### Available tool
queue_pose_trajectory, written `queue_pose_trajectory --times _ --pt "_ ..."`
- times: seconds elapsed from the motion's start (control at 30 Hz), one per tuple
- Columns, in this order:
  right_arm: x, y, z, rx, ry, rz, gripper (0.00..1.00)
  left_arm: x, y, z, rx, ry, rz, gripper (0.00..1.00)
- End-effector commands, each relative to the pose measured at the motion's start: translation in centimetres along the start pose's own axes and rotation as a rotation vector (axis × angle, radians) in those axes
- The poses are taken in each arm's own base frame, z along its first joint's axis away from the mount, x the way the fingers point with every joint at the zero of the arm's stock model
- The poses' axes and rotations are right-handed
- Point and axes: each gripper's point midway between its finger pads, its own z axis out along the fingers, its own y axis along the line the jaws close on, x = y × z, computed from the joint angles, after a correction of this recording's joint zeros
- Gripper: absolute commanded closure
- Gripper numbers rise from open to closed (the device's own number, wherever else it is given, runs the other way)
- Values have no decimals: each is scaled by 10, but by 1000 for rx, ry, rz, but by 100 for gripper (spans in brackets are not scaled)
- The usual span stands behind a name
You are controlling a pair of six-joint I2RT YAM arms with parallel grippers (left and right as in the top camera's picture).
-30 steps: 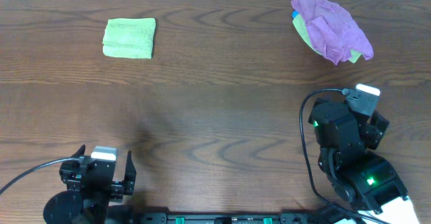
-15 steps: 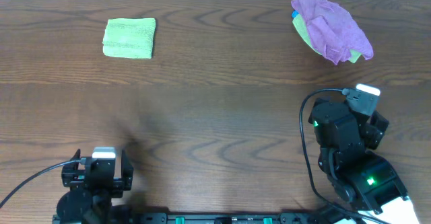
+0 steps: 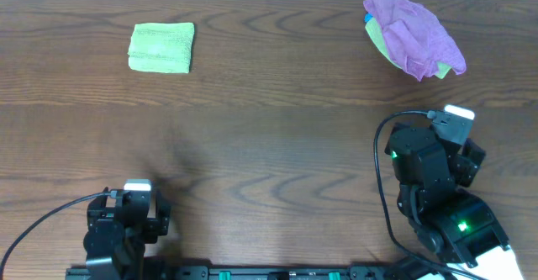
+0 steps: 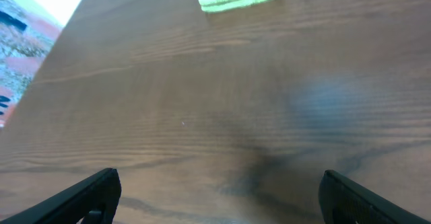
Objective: Fold the cloth
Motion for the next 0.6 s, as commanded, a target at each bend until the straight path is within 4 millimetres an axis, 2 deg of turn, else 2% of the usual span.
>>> queue_pose_trajectory --times 0.0,0.57 --pt "1 -3 1 14 0 21 1 8 -2 7 -3 17 6 5" --pt "1 -3 1 14 0 20 1 50 -17 33 34 130 1 5"
